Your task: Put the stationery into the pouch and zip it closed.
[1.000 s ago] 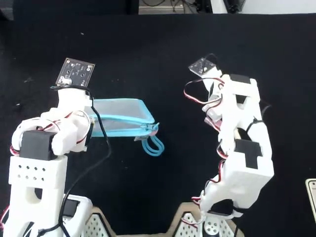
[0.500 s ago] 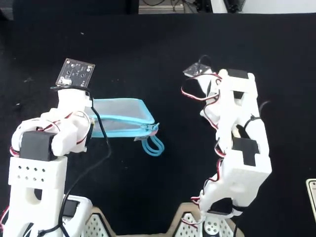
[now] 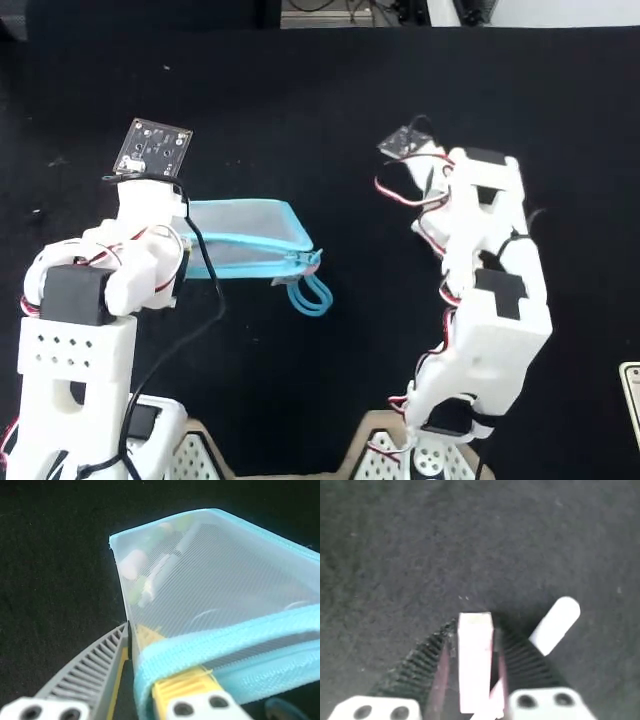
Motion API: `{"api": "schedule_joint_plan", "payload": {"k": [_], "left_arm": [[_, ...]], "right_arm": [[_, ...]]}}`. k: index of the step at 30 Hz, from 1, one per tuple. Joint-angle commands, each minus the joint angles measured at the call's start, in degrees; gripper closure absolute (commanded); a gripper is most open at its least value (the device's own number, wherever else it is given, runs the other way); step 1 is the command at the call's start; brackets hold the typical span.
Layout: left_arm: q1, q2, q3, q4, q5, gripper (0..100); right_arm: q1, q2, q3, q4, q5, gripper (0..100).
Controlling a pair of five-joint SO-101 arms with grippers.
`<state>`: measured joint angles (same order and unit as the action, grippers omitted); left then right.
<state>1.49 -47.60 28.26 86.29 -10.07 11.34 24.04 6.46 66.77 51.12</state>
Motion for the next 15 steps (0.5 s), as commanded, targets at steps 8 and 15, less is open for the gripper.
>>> {"api": "schedule_joint_plan", "payload": {"k": [8, 15], "left_arm": [[0.2, 0.4, 1.4, -0.5, -0.4, 97], [0.4, 0.4, 1.4, -0.5, -0.4, 97]], "right_arm": [[-7.2, -15.3, 10.4, 5.5, -16.1, 98.8], [-14.9, -32.6, 32.6, -6.9, -23.4, 98.4]]}}
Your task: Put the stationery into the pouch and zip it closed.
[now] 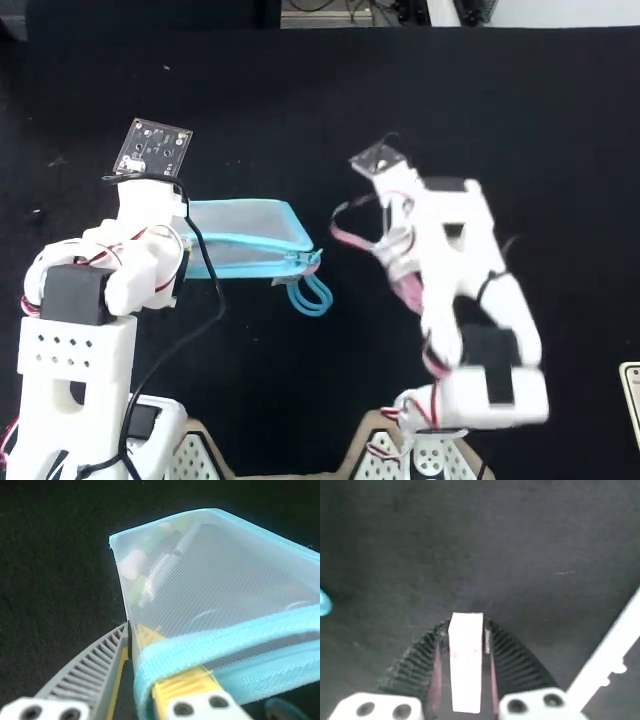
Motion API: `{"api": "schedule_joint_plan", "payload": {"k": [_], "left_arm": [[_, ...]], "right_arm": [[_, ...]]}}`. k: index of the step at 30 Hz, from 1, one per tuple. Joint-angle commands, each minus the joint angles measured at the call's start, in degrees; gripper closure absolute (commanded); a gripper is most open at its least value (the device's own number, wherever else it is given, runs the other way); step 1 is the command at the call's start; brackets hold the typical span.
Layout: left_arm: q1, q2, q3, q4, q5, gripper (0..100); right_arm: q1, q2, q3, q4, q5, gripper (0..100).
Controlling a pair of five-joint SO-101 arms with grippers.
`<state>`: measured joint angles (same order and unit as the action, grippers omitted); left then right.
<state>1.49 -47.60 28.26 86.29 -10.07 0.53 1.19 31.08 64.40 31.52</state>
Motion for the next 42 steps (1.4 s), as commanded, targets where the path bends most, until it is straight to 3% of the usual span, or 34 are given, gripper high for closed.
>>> {"api": "schedule_joint_plan", "payload": {"k": [1, 6, 13, 19, 32, 34, 37, 42], "left_arm": [[0.3, 0.4, 1.4, -0.5, -0.4, 97], [0.2, 0.4, 1.4, -0.3, -0.4, 97], [0.2, 0.4, 1.4, -0.3, -0.4, 97], [0.2, 0.4, 1.4, -0.3, -0.4, 97], [0.2, 0.4, 1.4, -0.2, -0.4, 97], [0.2, 0.4, 1.4, -0.2, -0.4, 97], [0.2, 0.4, 1.4, -0.2, -0.4, 97], [0.2, 0.4, 1.4, -0.2, -0.4, 97]], "right_arm": [[-5.3, -10.3, 8.6, -4.2, -4.5, 98.4], [-6.6, -7.2, 6.9, -4.5, -8.4, 97.4], [-6.3, 3.6, 1.2, -3.1, -9.8, 79.9], [-6.6, 5.2, -5.8, 4.9, -9.8, 80.4], [-5.3, 5.3, 3.2, -1.9, -5.4, 80.5], [-5.3, 5.2, 3.4, -2.3, -5.3, 84.3], [-5.0, 5.2, 2.1, -2.2, -5.4, 99.3], [-4.9, 0.1, 0.0, 2.0, -5.4, 98.8]]}}
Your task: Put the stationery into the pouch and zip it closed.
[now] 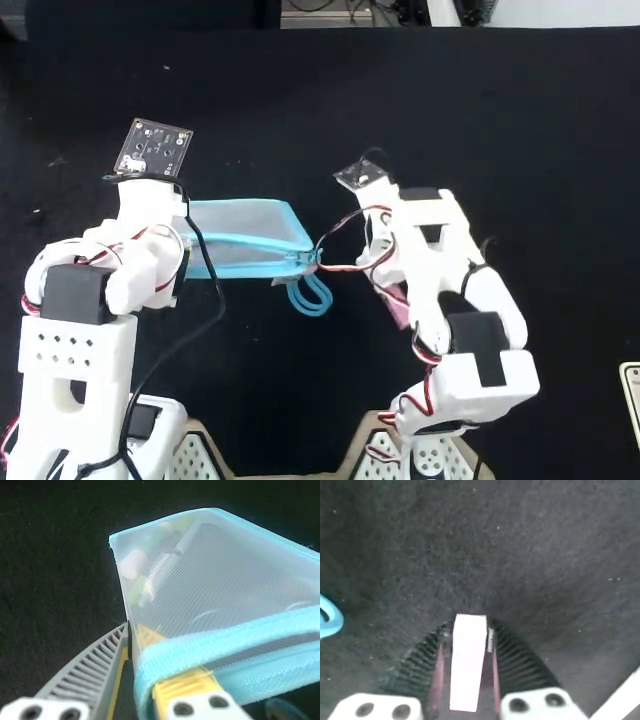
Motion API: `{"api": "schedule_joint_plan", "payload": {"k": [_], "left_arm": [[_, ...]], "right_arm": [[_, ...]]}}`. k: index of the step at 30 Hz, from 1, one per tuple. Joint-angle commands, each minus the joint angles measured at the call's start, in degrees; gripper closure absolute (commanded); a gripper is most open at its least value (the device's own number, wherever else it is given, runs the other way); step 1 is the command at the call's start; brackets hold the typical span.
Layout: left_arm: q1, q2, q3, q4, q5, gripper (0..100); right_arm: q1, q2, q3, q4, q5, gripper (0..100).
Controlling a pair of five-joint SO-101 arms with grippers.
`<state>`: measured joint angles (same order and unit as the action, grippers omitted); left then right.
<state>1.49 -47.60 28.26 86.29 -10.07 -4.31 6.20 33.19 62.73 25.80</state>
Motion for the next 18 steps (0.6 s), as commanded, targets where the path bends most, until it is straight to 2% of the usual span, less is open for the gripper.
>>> {"api": "schedule_joint_plan", "payload": {"k": [1, 6, 11, 15, 18], "left_arm": [[0.2, 0.4, 1.4, -0.2, -0.4, 97], [0.2, 0.4, 1.4, -0.4, -0.4, 97], [0.2, 0.4, 1.4, -0.4, -0.4, 97], [0.2, 0.4, 1.4, -0.4, -0.4, 97], [0.2, 0.4, 1.4, -0.3, -0.4, 97]], "right_arm": [[-0.2, -7.3, -2.0, 4.9, 0.4, 98.8], [-0.6, -23.2, -1.8, 11.8, 0.4, 98.8], [-1.1, -40.0, -2.2, 12.8, -0.4, 98.8], [-8.1, -51.9, -1.1, 14.2, -8.3, 98.8], [-14.8, -60.4, -0.7, 14.0, -11.4, 98.8]]}}
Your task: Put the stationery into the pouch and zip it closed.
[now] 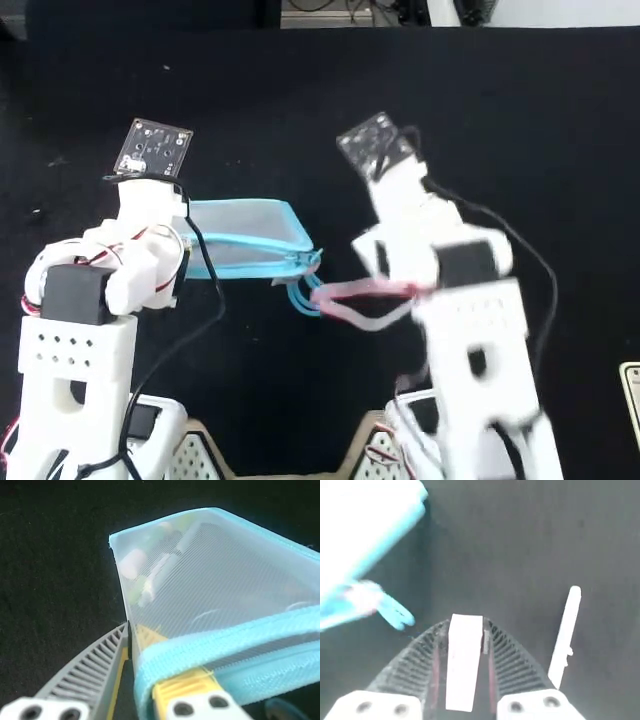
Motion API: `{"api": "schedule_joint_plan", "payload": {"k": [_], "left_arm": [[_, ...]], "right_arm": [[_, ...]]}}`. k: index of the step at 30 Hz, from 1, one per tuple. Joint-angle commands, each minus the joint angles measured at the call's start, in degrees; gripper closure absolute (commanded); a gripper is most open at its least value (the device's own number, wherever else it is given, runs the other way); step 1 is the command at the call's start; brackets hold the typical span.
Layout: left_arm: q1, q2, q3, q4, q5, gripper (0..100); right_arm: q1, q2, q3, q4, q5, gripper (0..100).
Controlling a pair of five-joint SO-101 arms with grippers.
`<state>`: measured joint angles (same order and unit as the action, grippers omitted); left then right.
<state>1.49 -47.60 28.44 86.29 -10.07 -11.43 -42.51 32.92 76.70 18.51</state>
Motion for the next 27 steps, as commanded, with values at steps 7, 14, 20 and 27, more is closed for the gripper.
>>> {"api": "schedule_joint_plan", "payload": {"k": [7, 14, 20, 27], "left_arm": [[0.2, 0.4, 1.2, -0.3, -0.4, 97], [0.2, 0.4, 1.2, -0.4, -0.4, 97], [0.2, 0.4, 1.2, -0.3, -0.4, 97], [0.2, 0.4, 1.2, -0.3, -0.4, 97]], "right_arm": [[-19.5, -26.9, -0.7, -4.0, -10.2, 98.7], [-33.7, -37.3, 8.0, -20.6, -10.2, 98.7], [-38.0, -42.9, 24.0, -41.1, -10.1, 98.7], [-37.8, -44.8, 37.2, -58.1, -9.8, 98.7]]}}
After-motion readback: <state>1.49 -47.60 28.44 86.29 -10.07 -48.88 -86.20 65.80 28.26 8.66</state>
